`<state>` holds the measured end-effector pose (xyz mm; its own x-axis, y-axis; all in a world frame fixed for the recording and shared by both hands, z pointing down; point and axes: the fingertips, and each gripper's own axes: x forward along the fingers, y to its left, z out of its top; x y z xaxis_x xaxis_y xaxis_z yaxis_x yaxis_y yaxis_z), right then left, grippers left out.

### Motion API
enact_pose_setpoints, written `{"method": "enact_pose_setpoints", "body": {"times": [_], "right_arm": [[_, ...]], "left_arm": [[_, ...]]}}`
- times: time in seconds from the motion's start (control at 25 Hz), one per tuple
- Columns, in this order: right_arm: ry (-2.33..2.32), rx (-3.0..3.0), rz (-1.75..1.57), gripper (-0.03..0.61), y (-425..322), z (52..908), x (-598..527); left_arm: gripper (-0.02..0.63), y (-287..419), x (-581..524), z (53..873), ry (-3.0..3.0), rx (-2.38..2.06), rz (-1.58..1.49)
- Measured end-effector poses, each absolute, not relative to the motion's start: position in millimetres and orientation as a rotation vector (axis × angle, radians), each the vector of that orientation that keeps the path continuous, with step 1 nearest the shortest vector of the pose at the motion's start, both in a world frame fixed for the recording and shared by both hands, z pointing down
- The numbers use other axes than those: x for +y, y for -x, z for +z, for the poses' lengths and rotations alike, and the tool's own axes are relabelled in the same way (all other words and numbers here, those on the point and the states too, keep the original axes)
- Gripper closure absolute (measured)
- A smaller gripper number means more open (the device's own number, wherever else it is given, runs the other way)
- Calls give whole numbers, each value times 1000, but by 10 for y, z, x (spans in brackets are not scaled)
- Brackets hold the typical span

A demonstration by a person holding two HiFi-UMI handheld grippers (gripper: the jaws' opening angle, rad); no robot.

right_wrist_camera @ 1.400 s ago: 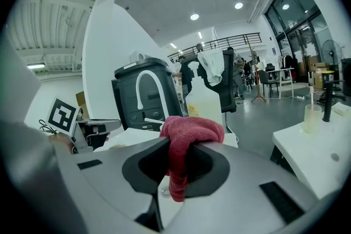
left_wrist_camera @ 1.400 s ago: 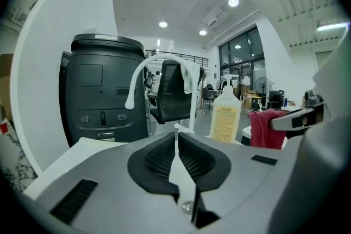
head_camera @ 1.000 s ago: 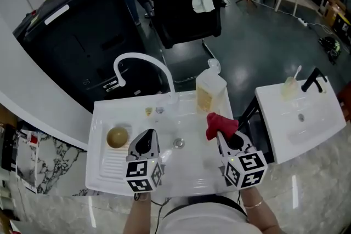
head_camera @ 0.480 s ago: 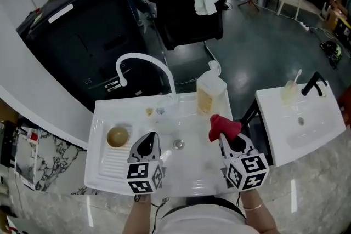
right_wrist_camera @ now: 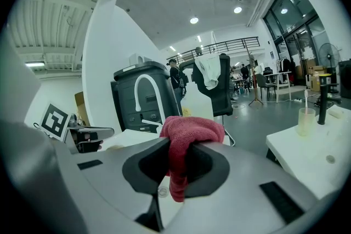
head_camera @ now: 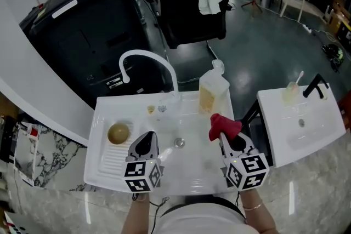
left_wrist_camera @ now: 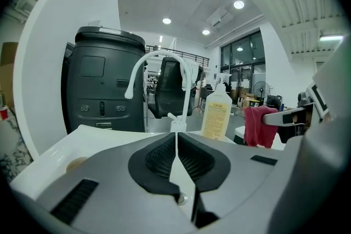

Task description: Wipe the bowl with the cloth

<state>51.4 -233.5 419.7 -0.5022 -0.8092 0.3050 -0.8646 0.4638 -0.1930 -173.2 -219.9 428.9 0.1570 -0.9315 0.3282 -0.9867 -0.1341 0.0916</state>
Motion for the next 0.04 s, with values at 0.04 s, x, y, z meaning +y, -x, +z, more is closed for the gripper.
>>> {"method": "enact_pose_setpoints", "body": {"times": [0.04], "right_arm": [[-1464, -2540, 483, 529, -505, 4198, -2338]], "left_arm": [[584, 1746, -2199, 4290, -2151, -1854, 277]]}}
